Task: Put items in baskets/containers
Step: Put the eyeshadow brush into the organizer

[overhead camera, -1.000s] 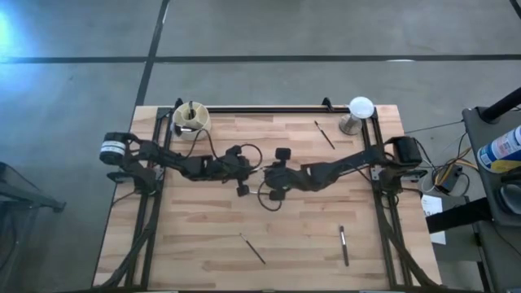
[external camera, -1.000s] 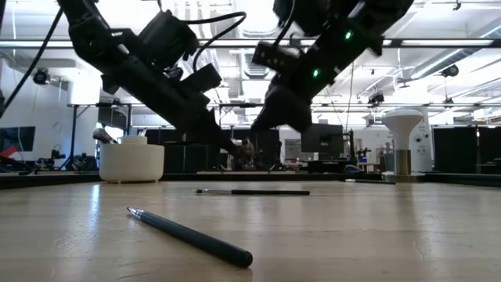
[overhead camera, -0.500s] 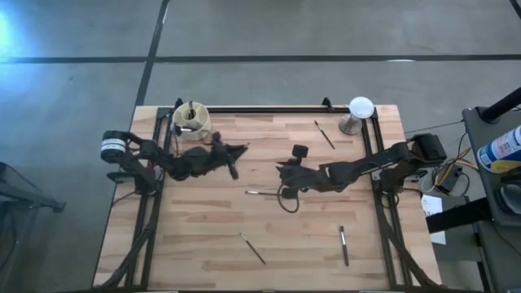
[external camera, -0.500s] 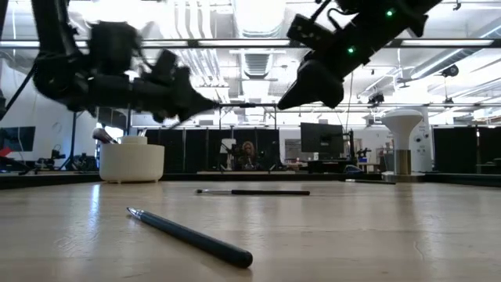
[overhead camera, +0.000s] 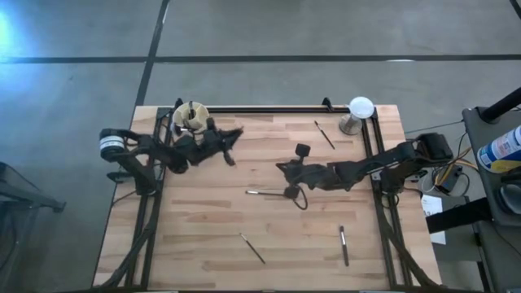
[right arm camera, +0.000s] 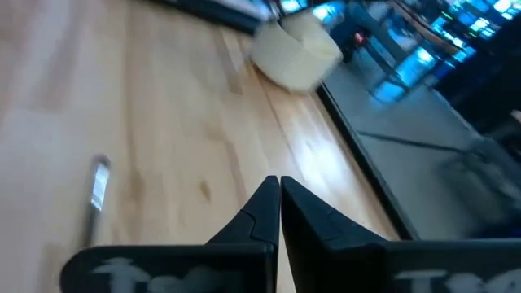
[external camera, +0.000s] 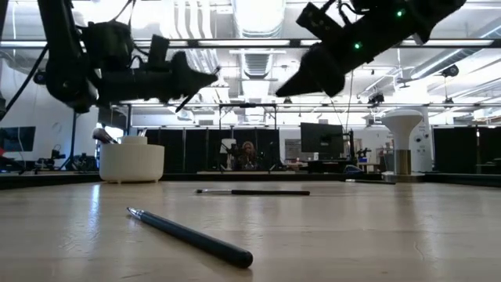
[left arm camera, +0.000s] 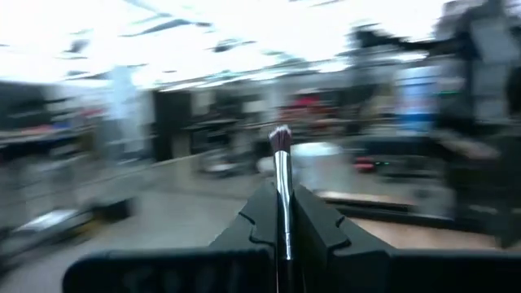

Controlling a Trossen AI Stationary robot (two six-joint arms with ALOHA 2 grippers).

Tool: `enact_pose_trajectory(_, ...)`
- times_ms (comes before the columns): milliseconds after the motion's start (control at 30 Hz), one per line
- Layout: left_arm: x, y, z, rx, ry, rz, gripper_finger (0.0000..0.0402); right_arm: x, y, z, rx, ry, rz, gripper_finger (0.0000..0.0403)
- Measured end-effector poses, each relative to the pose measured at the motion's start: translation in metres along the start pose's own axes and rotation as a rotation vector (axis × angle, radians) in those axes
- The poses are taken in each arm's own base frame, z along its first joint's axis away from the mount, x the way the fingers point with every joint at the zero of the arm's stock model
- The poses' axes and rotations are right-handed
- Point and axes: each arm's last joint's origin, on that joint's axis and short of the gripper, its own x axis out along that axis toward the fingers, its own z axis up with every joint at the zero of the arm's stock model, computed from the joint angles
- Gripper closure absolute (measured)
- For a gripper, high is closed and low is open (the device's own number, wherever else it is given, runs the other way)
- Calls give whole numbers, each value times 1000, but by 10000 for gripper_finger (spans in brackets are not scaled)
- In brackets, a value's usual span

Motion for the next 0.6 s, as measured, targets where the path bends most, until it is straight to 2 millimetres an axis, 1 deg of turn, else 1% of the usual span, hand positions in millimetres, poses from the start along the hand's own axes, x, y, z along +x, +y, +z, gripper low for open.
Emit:
enact_pose_trajectory(100,1,-13,3,-20,-27,-194,385,5,-2,0,70,-100,41,394)
enact_pose_trajectory(167,1,-23,5,-39,-44,-311,385,7,-7,3,156,-212,67,394)
enact_pose_trajectory(233,0,-34,8,-49,-60,-403,385,6,-12,2,225,-301,103,394)
enact_pose_trajectory(300,-1,-44,10,-54,-68,-456,385,5,-16,0,285,-387,153,389)
enact_pose_trajectory(400,1,-56,12,-47,-60,-505,385,-1,-20,-1,351,-506,234,372)
enact_pose_trajectory(600,16,-77,16,-39,0,-557,385,-8,-19,1,383,-613,344,321)
